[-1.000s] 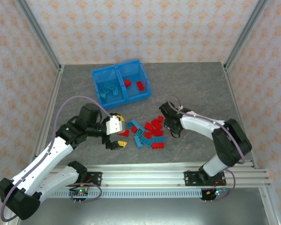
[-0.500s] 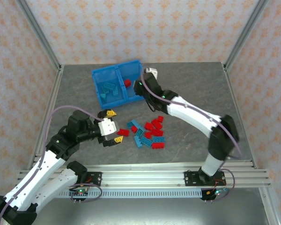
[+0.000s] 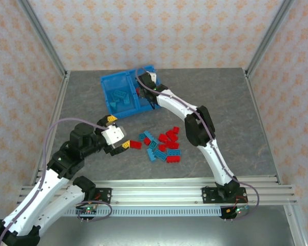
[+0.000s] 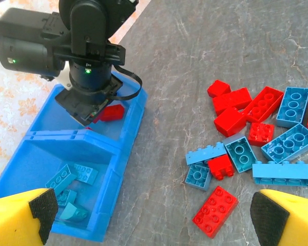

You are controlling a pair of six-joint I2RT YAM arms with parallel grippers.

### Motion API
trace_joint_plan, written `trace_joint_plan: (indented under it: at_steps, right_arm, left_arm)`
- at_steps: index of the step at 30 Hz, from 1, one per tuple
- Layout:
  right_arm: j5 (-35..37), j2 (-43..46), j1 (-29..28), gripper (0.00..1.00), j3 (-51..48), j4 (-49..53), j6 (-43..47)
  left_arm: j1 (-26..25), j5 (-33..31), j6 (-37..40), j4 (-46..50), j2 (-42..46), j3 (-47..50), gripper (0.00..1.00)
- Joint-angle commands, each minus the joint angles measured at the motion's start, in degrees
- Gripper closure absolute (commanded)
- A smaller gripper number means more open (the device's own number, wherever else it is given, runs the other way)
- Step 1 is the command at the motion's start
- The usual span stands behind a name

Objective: Sort the legos into containers by color

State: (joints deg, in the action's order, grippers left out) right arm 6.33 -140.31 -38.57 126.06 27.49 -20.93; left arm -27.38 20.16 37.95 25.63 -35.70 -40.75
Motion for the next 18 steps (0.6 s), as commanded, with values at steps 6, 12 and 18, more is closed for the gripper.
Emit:
trace_joint_plan:
  at_steps: [6, 12, 18]
  right_arm:
    - [-2.0, -0.4, 0.8, 0.52, 6.7, 5.5, -0.4]
    - [-2.0, 5.5, 0.8, 0.48, 4.4, 5.4, 0.4]
    - [-11.2, 22.2, -0.2, 0.47, -20.2, -6.7, 10.8]
  left_arm:
    - [0.2, -2.5, -2.0, -1.7, -0.8, -0.1, 0.0]
    - [0.3, -4.2, -2.6, -2.1, -1.5, 0.1, 0.0]
    - [1.6, -17.7, -7.4, -3.2, -2.4, 0.0, 0.0]
